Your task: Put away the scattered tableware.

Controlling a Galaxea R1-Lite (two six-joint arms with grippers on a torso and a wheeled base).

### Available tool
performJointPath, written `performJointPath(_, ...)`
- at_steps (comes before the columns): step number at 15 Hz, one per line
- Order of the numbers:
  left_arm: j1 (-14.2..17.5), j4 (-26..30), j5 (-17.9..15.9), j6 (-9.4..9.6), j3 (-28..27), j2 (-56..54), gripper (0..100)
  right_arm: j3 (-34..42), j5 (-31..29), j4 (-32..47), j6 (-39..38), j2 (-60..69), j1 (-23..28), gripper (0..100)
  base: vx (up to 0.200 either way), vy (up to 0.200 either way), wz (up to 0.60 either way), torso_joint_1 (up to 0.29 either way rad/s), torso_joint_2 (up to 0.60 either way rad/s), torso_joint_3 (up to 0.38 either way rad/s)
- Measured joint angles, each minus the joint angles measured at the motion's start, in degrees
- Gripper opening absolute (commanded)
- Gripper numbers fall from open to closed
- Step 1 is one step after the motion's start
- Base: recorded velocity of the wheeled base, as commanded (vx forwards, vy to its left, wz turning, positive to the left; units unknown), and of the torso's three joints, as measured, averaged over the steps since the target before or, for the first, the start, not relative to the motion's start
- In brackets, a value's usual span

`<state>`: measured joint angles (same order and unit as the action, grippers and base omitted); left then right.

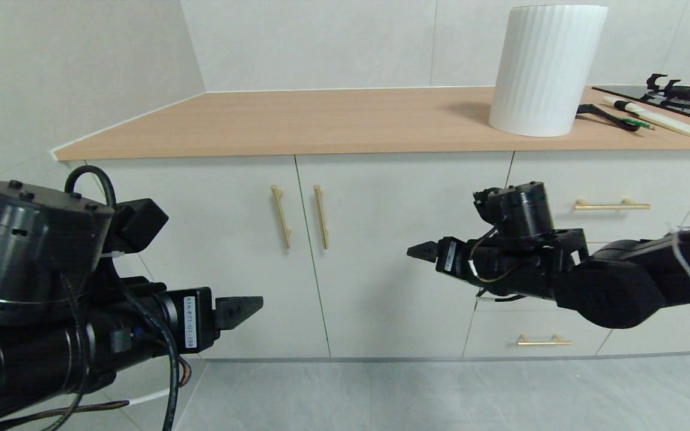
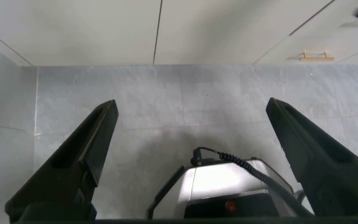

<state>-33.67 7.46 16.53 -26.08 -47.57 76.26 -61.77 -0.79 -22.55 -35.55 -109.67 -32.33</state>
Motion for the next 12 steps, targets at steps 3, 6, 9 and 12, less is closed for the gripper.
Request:
performJointPath(3, 0.00, -0.02, -0.02, 0.76, -0.11, -2.12, 100, 5.85, -1.96, -0.33, 4.79, 8.37, 0.26, 100, 0.000, 0.000, 0.00, 0.000, 0.00, 0.000)
performJointPath(6, 0.00, 0.00, -0.04, 1.32, 0.22, -7.44, 100, 11.03, -3.06, -0.43, 8.75, 19.10, 1.29, 100, 0.000, 0.000, 0.00, 0.000, 0.00, 0.000)
performJointPath(9, 0.84, 0.01, -0.06, 4.21, 2.17, -15.79, 100, 17.31, -5.25, -0.43, 14.59, 33.07, 2.82, 100, 0.000, 0.000, 0.00, 0.000, 0.00, 0.000)
performJointPath(12, 4.51, 0.06, -0.22, 11.74, 6.53, -27.92, 100, 23.87, -6.45, 1.38, 19.21, 49.66, 5.79, 100, 0.000, 0.000, 0.00, 0.000, 0.00, 0.000)
